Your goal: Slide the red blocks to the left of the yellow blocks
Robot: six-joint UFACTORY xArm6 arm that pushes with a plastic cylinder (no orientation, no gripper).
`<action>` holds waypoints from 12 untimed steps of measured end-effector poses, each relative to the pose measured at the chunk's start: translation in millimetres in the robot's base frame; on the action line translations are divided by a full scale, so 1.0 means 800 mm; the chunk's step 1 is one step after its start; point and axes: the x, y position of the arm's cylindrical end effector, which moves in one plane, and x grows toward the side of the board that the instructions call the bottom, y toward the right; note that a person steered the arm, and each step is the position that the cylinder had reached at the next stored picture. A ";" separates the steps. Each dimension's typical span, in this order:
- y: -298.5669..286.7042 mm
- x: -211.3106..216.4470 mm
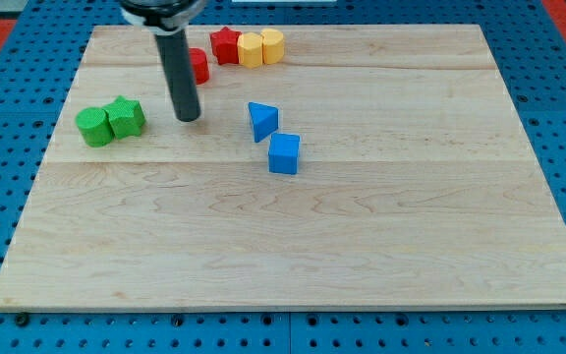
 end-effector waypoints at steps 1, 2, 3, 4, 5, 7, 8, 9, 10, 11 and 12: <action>-0.017 -0.002; -0.017 -0.002; -0.038 -0.011; -0.019 -0.042; 0.038 -0.084; -0.018 -0.090; -0.004 -0.120; -0.012 -0.143; -0.068 -0.148; -0.024 -0.171; -0.006 -0.178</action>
